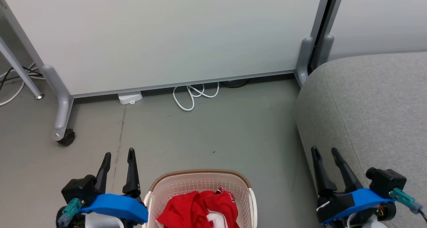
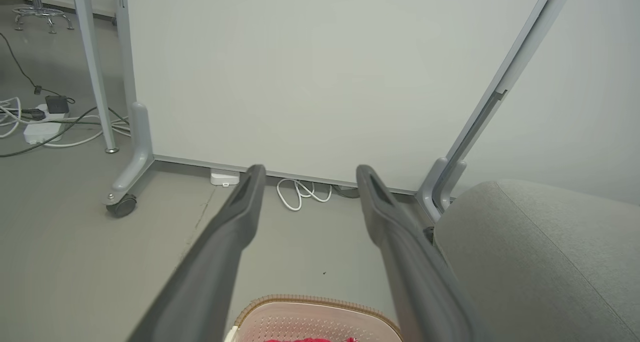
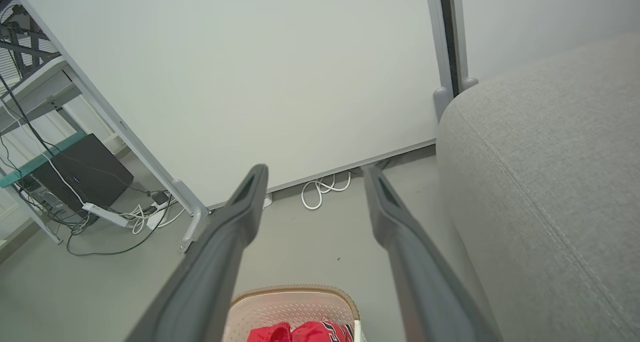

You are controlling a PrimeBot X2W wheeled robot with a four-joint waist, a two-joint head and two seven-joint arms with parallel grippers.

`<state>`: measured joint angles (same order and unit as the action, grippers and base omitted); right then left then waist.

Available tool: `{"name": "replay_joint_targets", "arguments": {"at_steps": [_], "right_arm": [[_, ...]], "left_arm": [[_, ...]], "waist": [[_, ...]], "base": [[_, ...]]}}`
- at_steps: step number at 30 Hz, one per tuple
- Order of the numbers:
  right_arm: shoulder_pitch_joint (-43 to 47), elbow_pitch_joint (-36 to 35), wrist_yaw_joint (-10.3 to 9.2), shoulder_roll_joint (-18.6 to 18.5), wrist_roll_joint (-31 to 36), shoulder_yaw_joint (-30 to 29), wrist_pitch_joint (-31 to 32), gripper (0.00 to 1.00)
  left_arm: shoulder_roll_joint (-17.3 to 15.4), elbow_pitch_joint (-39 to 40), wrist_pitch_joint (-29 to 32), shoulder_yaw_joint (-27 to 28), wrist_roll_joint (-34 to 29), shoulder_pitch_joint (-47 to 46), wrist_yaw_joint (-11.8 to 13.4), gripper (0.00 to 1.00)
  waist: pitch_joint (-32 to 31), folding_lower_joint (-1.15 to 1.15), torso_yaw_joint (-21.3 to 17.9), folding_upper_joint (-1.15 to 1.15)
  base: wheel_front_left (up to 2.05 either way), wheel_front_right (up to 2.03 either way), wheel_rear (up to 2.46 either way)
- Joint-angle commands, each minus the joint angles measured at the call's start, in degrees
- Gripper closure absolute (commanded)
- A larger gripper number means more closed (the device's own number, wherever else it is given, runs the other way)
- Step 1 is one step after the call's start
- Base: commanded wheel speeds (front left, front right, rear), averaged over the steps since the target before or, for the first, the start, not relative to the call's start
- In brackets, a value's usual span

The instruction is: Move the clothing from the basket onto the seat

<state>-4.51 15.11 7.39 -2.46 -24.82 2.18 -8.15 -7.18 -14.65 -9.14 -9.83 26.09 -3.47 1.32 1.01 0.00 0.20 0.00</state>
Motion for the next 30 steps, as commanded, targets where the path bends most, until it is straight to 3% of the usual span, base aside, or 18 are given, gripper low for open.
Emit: {"name": "replay_joint_targets", "arguments": {"at_steps": [1,12,30], "right_arm": [[-1.29,-0.41,0.11,-0.43,1.59,0.19,-0.42,0.0],[-1.38,-0.26,0.12,-0.48,7.92,0.67,-1.42,0.0],[-0.98,-0.74,0.14,-0.53,16.89,0.41,-2.79,0.0]], "left_arm": [[-0.51,0.34,-0.53,-0.16,-1.51,-1.24,0.3,0.0],[-0.11,0.05,-2.0,-0.01,-5.69,-0.8,0.66,0.0],[1.34,-1.41,-4.22,1.25,-11.25,-0.3,-0.87,0.0]], "waist": [[0.04,0.0,0.01,0.0],[0.28,0.0,0.06,0.0],[0.25,0.0,-0.01,0.0]], "base": [[0.0,0.0,0.0],[0.0,0.0,0.0],[0.0,0.0,0.0]]}}
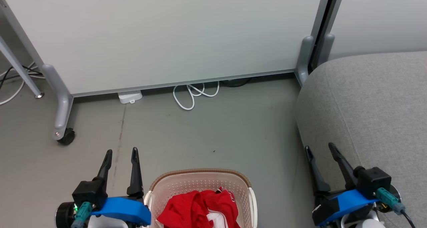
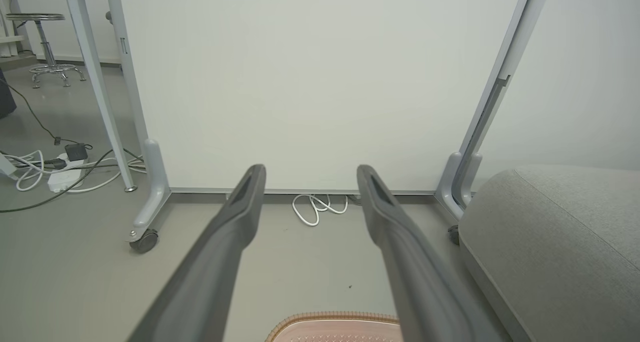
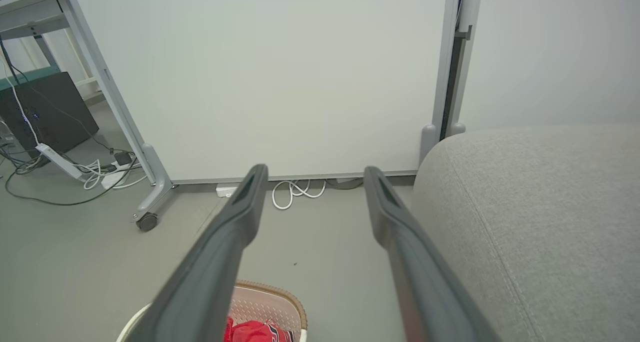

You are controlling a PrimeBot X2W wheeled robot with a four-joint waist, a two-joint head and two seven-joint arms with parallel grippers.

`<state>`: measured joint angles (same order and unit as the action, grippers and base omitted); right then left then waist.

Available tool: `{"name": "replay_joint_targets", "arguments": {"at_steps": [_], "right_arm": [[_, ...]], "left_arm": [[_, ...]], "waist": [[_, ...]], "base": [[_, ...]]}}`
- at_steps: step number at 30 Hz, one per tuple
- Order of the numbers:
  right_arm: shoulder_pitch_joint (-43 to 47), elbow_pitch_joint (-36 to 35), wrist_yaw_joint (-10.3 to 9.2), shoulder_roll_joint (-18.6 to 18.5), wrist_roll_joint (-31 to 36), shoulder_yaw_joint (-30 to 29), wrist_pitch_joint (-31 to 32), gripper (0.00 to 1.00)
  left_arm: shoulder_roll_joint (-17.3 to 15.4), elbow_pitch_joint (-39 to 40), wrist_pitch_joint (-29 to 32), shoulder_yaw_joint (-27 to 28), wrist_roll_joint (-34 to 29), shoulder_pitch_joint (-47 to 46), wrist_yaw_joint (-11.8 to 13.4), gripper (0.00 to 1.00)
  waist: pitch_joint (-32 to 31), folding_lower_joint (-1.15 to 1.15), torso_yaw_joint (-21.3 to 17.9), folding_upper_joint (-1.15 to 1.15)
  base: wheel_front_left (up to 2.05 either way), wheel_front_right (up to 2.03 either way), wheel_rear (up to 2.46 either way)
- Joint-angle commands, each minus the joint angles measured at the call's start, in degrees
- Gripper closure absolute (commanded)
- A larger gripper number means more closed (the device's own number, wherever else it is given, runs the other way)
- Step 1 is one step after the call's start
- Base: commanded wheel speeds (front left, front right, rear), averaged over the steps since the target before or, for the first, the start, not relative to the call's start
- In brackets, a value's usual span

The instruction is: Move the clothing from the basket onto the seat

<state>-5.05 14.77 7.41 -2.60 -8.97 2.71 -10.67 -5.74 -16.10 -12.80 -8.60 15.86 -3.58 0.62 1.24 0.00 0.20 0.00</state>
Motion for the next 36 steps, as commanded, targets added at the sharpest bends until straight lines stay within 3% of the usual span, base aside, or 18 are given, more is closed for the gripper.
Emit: {"name": "replay_joint_targets", "arguments": {"at_steps": [1,19,36], "right_arm": [[-0.44,-0.46,0.12,-0.39,1.45,-0.18,-0.44,0.0],[0.16,-0.27,0.13,-0.44,7.66,0.32,-2.5,0.0],[-0.7,0.21,0.09,-0.43,6.15,1.1,-2.65,0.0]], "left_arm": [[-0.07,-0.03,-0.62,0.04,-1.52,-0.2,-0.22,0.0],[0.47,-1.44,-2.52,0.14,-9.3,0.39,-0.62,0.0],[1.18,-3.08,-2.47,1.52,-8.52,0.63,-1.3,0.0]], "waist": [[0.0,0.0,-0.02,0.0],[-0.52,0.0,-0.07,0.0],[-0.04,0.0,-0.75,0.0]], "base": [[0.0,0.0,0.0],[0.0,0.0,0.0],[0.0,0.0,0.0]]}}
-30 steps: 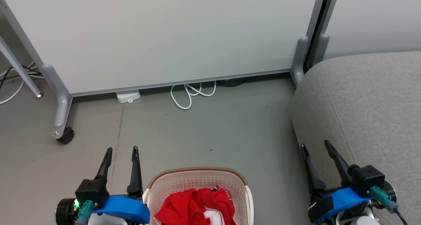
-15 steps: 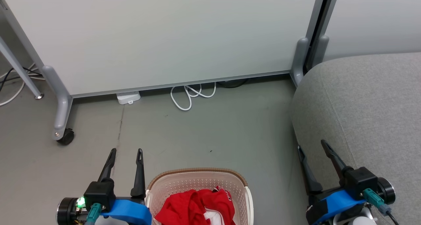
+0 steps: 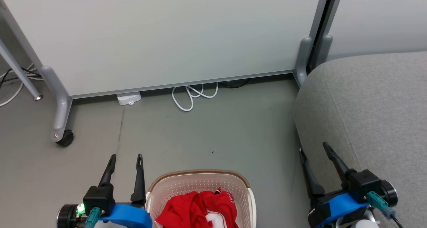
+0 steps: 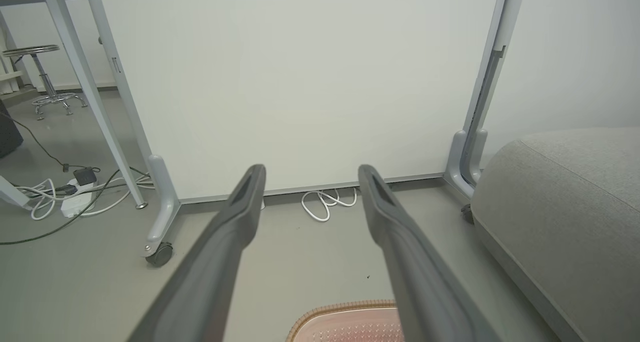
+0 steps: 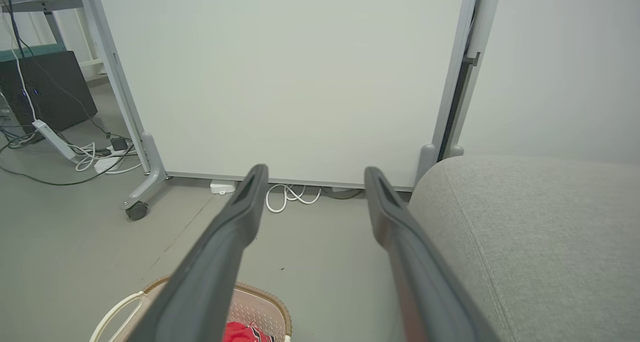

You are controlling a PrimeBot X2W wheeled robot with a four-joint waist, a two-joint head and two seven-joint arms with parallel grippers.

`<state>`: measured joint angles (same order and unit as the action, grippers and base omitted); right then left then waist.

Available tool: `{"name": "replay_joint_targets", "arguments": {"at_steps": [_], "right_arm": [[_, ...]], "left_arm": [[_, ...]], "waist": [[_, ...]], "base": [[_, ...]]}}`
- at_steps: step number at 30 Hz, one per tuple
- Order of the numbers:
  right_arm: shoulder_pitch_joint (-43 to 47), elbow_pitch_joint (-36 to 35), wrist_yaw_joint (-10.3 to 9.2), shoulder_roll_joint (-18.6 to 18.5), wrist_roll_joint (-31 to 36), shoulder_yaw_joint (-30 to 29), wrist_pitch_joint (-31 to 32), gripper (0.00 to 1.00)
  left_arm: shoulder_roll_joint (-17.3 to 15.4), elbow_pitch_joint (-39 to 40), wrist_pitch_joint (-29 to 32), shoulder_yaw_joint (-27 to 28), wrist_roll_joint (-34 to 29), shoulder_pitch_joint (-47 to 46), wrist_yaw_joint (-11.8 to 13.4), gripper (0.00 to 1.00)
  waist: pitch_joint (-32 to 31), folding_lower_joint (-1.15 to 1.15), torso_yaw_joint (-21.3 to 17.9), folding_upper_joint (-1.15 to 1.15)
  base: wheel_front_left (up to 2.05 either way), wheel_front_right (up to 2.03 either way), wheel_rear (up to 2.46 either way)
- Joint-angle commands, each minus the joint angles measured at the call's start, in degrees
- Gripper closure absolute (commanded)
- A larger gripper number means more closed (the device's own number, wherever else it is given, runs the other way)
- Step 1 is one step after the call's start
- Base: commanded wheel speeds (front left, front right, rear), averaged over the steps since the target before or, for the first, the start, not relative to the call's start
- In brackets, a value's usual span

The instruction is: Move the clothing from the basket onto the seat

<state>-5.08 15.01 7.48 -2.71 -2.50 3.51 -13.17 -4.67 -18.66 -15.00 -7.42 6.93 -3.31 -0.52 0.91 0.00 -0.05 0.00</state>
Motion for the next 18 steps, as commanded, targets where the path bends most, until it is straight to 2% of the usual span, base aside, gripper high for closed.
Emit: {"name": "replay_joint_targets", "arguments": {"at_steps": [1,8,18], "right_arm": [[-0.97,-0.13,0.03,-0.33,-0.63,0.61,-0.22,0.0],[-2.61,-0.93,0.03,-0.31,-1.27,2.17,-0.67,0.0],[-6.95,-2.72,0.03,-0.26,-2.79,4.43,-1.55,0.0]], "left_arm": [[0.18,-1.03,-0.27,0.44,0.62,0.37,-0.26,0.0],[0.33,-5.95,-0.2,1.6,2.76,-1.67,-0.74,0.0],[-2.01,-20.25,5.36,0.01,3.17,-10.93,-3.31,0.0]], "waist": [[0.58,0.0,-0.97,0.0],[4.39,0.0,-5.32,0.0],[15.97,0.0,-12.15,0.0]], "base": [[0.0,0.0,0.0],[0.0,0.0,0.0],[0.0,0.0,0.0]]}}
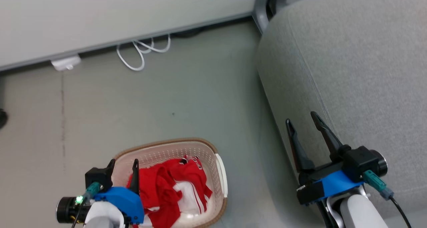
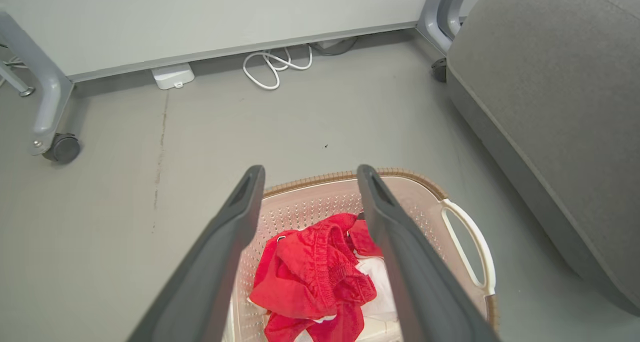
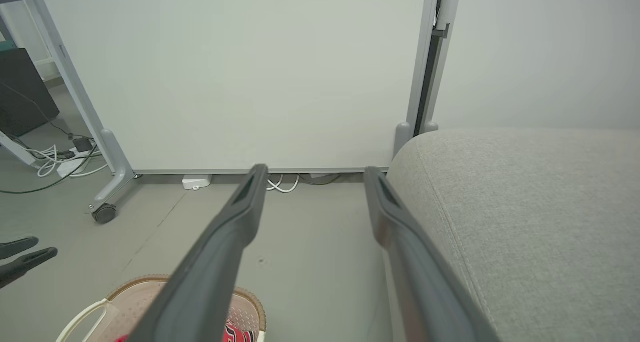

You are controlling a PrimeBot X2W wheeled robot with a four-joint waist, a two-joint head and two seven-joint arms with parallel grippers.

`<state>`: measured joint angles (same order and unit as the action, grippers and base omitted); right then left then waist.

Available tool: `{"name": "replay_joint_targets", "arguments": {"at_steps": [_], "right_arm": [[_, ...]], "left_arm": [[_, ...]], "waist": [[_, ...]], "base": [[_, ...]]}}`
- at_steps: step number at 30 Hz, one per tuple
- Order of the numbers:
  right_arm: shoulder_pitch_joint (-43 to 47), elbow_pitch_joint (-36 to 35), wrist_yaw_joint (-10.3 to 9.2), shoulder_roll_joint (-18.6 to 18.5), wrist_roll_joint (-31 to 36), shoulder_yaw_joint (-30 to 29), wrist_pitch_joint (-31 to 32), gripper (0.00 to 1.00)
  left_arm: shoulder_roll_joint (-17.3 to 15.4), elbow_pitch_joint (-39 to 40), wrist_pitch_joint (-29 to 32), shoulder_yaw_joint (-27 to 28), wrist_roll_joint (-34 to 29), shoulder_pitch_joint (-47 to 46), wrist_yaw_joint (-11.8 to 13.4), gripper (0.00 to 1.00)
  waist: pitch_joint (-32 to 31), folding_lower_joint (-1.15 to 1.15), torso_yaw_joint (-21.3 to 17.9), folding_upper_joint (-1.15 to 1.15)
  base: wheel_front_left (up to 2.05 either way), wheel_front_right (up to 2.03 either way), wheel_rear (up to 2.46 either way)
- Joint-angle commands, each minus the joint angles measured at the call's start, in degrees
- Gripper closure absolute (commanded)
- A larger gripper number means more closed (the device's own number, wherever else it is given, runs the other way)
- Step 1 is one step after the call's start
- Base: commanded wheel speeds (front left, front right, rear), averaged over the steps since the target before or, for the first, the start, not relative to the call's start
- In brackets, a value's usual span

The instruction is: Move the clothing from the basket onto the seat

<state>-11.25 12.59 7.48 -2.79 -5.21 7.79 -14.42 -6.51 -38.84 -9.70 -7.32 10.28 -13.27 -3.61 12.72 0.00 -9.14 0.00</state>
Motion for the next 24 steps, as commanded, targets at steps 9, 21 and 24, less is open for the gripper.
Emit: {"name": "replay_joint_targets", "arguments": {"at_steps": [9,21,24], "right_arm": [[-4.81,-1.39,0.03,-0.15,-2.27,2.08,-0.8,0.0],[-7.44,-5.54,0.03,-0.14,-6.6,3.39,-0.81,0.0],[-7.6,-6.04,0.03,-0.14,-7.52,3.87,-0.81,0.0]], "left_arm": [[-2.71,-11.39,3.0,-2.74,-1.95,-10.87,-1.37,0.0],[-6.99,-20.98,6.06,-5.61,-4.64,-20.69,-0.52,0.0],[-8.18,-22.44,7.02,-5.94,-5.25,-22.54,0.4,0.0]], "waist": [[14.62,0.0,-6.9,0.0],[25.36,0.0,-11.42,0.0],[27.4,0.0,-12.21,0.0]], "base": [[0.0,0.0,0.0],[0.0,0.0,0.0],[0.0,0.0,0.0]]}}
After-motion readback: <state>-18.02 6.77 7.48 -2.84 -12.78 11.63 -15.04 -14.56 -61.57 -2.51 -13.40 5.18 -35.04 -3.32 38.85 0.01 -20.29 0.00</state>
